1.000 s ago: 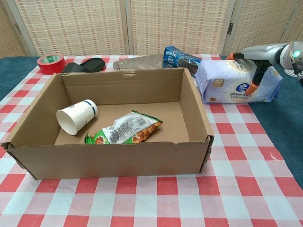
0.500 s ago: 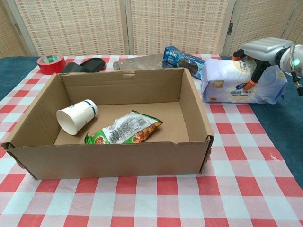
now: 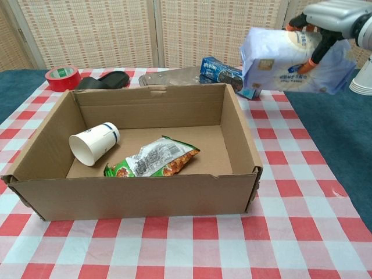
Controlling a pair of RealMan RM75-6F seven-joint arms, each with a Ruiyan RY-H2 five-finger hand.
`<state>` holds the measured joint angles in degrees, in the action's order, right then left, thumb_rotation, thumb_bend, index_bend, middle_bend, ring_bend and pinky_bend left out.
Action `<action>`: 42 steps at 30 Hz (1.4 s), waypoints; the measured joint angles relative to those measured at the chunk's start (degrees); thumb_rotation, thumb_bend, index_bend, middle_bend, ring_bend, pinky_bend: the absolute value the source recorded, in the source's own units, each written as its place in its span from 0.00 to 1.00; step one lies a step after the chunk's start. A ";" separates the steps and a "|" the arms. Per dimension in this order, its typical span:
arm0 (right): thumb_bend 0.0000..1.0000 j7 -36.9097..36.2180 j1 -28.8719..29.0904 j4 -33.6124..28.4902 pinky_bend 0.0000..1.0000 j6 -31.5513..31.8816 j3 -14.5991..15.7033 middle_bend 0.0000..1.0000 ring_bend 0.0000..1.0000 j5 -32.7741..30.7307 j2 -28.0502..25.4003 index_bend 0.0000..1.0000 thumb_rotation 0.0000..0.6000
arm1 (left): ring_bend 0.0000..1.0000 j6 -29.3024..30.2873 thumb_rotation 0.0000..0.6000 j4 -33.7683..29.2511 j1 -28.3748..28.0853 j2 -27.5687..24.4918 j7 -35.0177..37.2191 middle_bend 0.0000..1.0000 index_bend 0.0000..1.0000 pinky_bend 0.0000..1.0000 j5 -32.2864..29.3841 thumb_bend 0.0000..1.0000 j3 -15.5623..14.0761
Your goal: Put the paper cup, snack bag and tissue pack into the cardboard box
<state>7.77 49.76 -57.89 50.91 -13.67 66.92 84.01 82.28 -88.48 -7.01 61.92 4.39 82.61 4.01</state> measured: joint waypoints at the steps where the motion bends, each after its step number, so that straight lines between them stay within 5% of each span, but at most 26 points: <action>1: 0.14 0.71 0.14 -3.00 0.84 0.56 -1.02 0.61 0.68 -0.42 -1.40 0.97 1.00 | 0.00 0.00 1.00 -0.01 -0.01 0.02 -0.04 0.00 0.00 0.00 0.06 0.21 -0.02; 7: 0.14 7.34 1.83 -16.13 0.84 3.77 -5.75 0.61 0.68 -2.63 -6.43 0.97 1.00 | 0.00 -0.21 1.00 -0.23 -0.18 0.04 -0.20 0.00 0.00 0.00 0.73 0.21 -0.33; 14: 0.14 11.23 4.65 -25.17 0.84 9.14 -9.13 0.61 0.68 -3.06 -5.34 0.97 1.00 | 0.00 0.06 1.00 -0.25 -0.14 0.05 -0.32 0.00 0.00 0.00 0.99 0.21 -0.42; 33: 0.14 8.25 9.46 -32.60 0.84 4.53 -5.81 0.61 0.68 -3.15 5.35 0.95 1.00 | 0.00 1.04 1.00 -0.15 0.43 -0.10 -0.11 0.00 0.00 0.00 1.13 0.21 -0.45; 37: 0.04 8.08 9.58 -33.36 0.74 3.56 -5.49 0.58 0.54 -3.70 5.30 0.75 1.00 | 0.00 1.18 1.00 -0.10 0.54 -0.15 0.20 0.00 0.00 0.00 1.32 0.21 -0.56; 42: 0.00 7.23 10.04 -34.92 0.26 -0.88 -5.13 0.26 0.14 -5.84 3.22 0.20 1.00 | 0.00 0.89 1.00 -0.01 0.50 -0.19 0.31 0.00 0.00 0.00 1.22 0.21 -0.59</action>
<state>15.00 59.80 -92.81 50.03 -18.80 61.08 87.23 83.17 -88.49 -6.51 61.72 4.70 83.82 3.42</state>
